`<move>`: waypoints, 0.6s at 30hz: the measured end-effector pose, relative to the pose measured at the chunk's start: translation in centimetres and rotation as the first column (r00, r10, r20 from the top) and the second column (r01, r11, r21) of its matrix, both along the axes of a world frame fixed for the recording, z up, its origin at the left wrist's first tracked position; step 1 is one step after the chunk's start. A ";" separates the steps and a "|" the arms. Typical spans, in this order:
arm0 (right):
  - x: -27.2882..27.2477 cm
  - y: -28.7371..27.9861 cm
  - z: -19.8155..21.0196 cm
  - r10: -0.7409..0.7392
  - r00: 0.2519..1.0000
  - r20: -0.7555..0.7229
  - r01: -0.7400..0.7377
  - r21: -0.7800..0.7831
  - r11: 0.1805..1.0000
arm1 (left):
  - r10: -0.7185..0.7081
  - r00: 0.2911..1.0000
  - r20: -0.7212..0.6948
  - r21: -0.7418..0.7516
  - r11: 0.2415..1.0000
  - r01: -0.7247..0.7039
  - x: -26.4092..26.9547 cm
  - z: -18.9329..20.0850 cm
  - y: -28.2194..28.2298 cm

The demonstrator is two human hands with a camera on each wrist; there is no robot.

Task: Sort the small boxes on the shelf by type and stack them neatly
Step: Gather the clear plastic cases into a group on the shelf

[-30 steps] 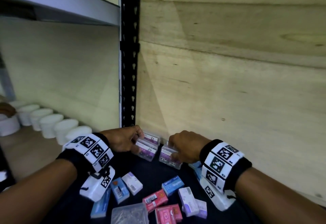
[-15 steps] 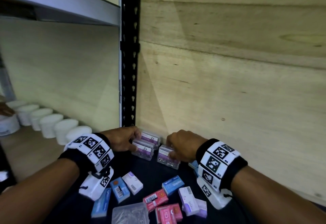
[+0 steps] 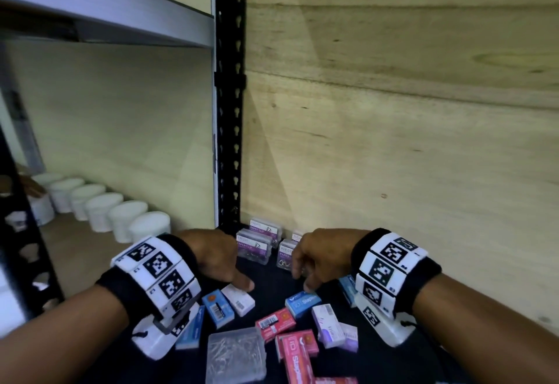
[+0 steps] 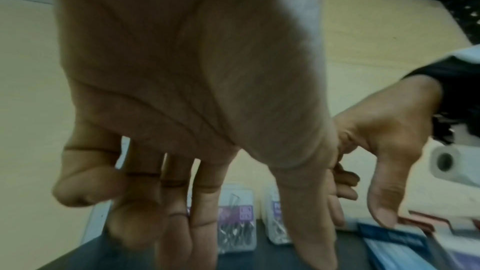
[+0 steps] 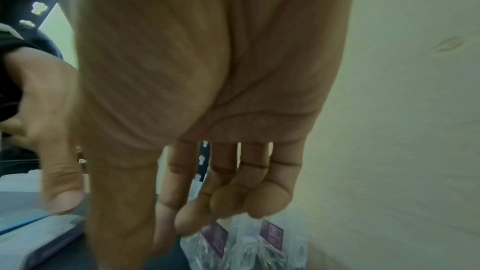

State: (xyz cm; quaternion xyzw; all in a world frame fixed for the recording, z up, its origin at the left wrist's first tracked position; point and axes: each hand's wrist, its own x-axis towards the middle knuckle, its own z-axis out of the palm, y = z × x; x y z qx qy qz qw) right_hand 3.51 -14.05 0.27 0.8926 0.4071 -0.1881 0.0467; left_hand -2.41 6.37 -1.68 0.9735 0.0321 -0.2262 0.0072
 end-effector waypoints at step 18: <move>0.3 -1.3 -1.1 0.074 0.997 -0.009 -0.074 -0.003 0.997 | -0.090 0.993 0.073 0.174 0.982 0.076 -0.8 -1.2 -2.0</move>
